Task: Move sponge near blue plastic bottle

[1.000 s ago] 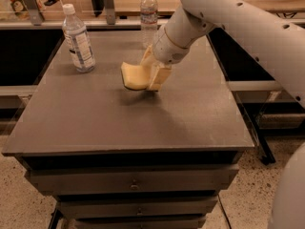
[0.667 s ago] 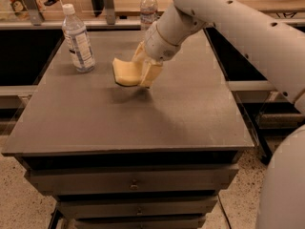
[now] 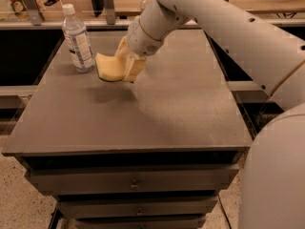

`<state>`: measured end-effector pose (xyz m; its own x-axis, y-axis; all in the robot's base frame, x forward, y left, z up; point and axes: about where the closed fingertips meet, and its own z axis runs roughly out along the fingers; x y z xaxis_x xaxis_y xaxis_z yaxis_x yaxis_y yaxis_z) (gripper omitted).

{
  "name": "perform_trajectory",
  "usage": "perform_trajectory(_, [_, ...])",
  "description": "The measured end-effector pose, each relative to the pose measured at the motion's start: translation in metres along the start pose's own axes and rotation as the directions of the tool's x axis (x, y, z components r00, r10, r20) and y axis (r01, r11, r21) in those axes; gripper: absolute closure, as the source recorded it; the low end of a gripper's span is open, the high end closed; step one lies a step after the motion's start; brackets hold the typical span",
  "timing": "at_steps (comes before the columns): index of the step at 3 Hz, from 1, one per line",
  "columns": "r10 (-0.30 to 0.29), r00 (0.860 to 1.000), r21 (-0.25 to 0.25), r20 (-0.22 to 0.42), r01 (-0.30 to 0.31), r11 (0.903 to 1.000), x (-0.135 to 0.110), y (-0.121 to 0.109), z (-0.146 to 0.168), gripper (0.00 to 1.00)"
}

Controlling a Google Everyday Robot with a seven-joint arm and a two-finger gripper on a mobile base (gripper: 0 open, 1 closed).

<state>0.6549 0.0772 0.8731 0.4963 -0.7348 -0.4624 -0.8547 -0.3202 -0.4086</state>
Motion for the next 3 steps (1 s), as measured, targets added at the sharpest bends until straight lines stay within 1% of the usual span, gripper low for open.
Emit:
perform_trajectory(1, [-0.005,1.0,0.004,0.004,0.005,1.0,-0.009,-0.014,0.016,1.0])
perform_trajectory(3, [-0.006,0.999,0.021,-0.033,0.007,0.9998,-0.018,-0.048,0.043,1.0])
